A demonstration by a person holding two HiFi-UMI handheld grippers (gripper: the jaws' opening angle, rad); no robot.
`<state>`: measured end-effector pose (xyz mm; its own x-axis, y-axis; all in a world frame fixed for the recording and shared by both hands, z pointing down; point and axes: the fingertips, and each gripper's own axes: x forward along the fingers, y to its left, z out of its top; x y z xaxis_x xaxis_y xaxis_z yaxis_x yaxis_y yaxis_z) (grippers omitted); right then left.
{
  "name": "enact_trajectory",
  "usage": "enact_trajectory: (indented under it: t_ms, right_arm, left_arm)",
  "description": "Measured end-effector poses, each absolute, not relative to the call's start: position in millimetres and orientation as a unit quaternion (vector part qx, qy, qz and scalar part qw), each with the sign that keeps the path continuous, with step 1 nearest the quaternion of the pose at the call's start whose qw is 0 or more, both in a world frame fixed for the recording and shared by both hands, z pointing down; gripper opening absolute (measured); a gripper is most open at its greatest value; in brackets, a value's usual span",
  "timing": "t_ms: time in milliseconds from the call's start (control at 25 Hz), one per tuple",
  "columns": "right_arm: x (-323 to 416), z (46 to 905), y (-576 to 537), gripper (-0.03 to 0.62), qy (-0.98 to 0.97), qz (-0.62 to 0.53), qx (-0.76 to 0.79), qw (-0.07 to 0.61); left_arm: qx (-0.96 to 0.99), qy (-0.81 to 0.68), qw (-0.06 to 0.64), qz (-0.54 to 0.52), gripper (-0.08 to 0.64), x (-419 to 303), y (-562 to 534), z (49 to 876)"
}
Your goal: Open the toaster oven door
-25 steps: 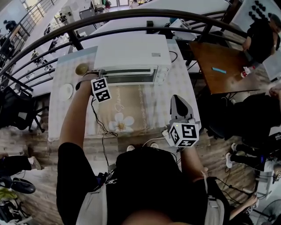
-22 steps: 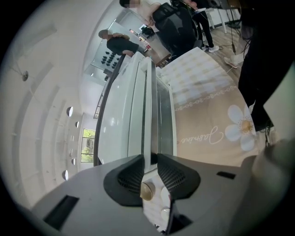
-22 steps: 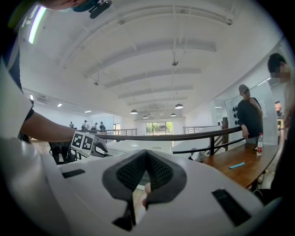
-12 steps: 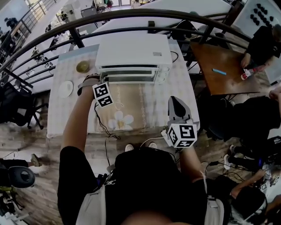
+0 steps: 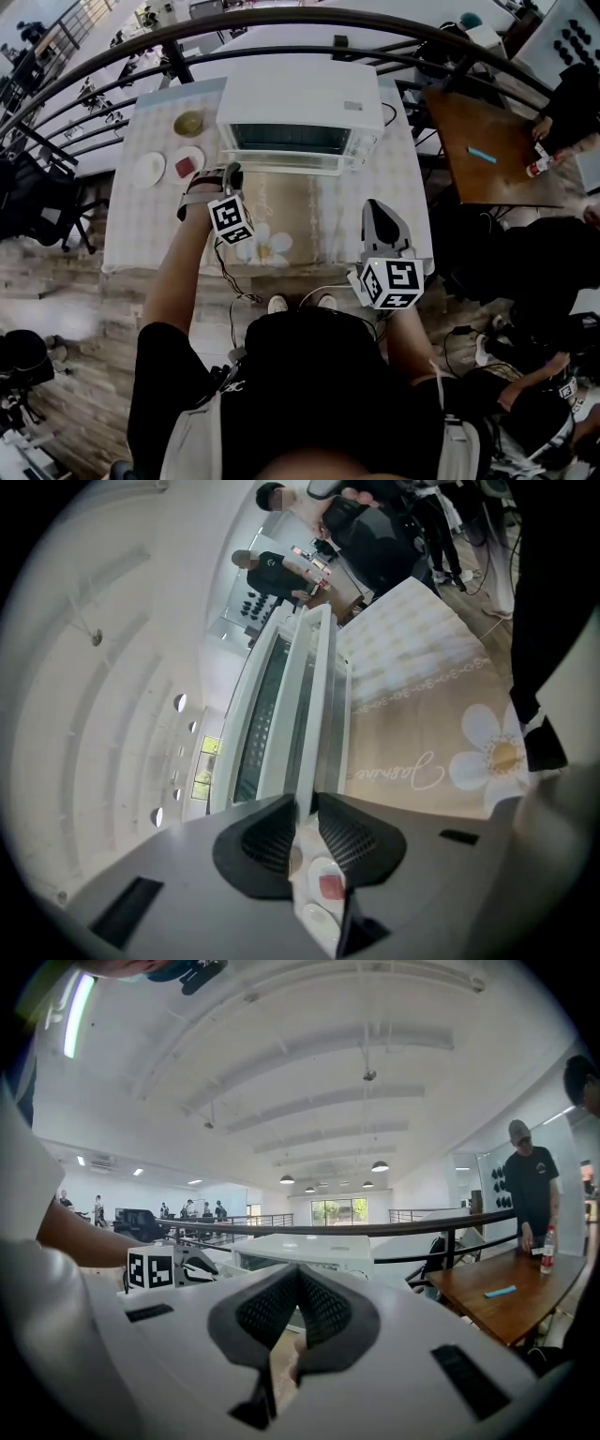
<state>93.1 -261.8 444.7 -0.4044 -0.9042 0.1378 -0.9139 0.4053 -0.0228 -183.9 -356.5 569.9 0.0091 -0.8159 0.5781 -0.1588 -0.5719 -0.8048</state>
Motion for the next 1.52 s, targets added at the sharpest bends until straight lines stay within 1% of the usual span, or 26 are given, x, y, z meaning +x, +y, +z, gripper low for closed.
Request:
enact_trajectory:
  t_ms: [480, 880, 1280, 1360, 1520]
  right_arm:
    - [57, 453, -260, 0.002, -0.859, 0.046, 0.506, 0.067]
    - [51, 458, -252, 0.002, -0.861, 0.047, 0.500, 0.082]
    - [50, 468, -249, 0.002, -0.852, 0.050, 0.509, 0.112]
    - [47, 470, -249, 0.002, -0.852, 0.049, 0.508, 0.117]
    - [40, 475, -248, 0.002, -0.854, 0.046, 0.502, 0.129]
  left_arm:
    - [-0.644, 0.347, 0.278, -0.623, 0.072, -186, -307, 611]
    - [-0.643, 0.321, 0.277, -0.638, 0.064, -186, -272, 660]
    - [-0.631, 0.376, 0.294, -0.612, 0.064, -187, -259, 701]
    - [-0.632, 0.381, 0.290, -0.609, 0.064, -188, -256, 708]
    - [-0.649, 0.369, 0.254, -0.615, 0.061, -186, -249, 730]
